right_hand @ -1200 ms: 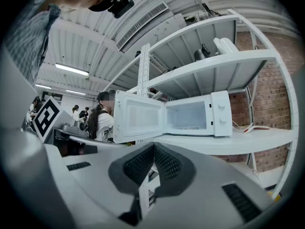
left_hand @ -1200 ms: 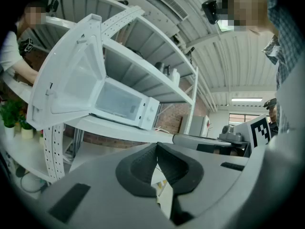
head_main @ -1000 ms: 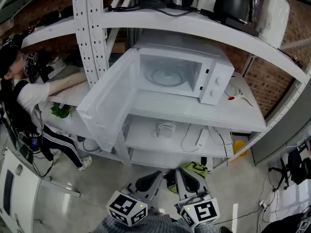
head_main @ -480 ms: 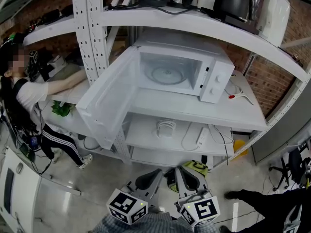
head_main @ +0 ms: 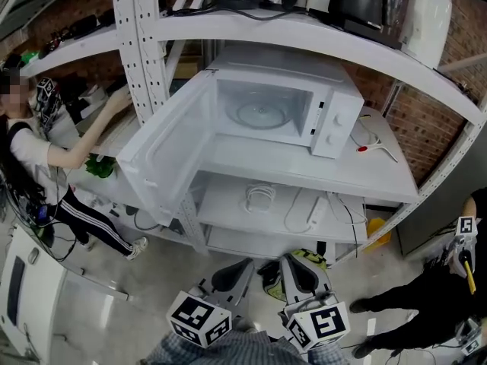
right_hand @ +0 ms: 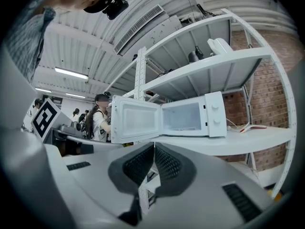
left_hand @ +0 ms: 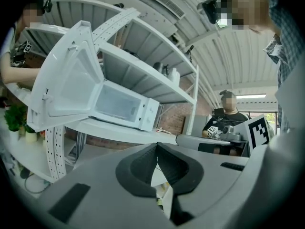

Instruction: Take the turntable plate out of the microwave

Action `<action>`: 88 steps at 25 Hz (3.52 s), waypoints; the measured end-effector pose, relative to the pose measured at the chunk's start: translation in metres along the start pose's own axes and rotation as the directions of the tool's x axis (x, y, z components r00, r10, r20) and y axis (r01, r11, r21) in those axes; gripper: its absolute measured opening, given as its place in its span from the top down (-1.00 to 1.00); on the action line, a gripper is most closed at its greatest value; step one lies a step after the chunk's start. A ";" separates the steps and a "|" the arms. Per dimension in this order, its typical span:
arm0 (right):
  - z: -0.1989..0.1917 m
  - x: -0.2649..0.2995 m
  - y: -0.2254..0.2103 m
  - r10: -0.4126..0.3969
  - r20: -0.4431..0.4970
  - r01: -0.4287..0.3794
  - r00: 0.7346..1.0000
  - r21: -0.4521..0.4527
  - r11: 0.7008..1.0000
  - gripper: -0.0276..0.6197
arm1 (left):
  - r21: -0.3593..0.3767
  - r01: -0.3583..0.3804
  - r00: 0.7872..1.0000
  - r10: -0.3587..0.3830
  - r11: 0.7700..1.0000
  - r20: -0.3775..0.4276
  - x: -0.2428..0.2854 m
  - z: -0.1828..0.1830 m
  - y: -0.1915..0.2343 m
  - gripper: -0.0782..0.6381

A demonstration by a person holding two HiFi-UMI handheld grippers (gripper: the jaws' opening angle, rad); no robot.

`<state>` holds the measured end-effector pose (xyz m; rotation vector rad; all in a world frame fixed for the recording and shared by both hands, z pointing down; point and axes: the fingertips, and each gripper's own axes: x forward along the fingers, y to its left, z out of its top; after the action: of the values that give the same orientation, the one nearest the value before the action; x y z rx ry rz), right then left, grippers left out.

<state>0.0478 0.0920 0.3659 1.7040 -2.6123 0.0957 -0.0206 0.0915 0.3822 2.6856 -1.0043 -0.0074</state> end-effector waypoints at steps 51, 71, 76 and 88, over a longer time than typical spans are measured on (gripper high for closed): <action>0.029 0.255 -0.150 -0.110 -0.025 0.098 0.994 -0.291 0.952 0.86 | 0.006 -0.041 0.998 0.041 0.999 0.056 0.222 0.098 0.203 0.76; 0.021 0.366 -0.162 -0.208 -0.279 -0.198 0.937 -0.919 0.341 0.59 | -0.054 -0.079 0.997 0.079 0.995 0.012 0.254 0.107 0.237 0.76; 0.017 0.378 -0.178 -0.291 -0.318 -0.269 0.902 -0.943 0.196 0.59 | -0.065 -0.083 0.996 0.084 0.994 0.020 0.252 0.107 0.239 0.76; 0.005 0.390 -0.185 -0.302 -0.390 -0.388 0.870 -0.919 0.069 0.78 | -0.105 -0.084 0.996 0.087 0.991 0.027 0.252 0.107 0.242 0.76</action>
<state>0.0600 -0.3387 0.3887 0.7754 -1.4189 -0.9560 0.0040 -0.2727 0.3643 2.5542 -1.0971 -0.0837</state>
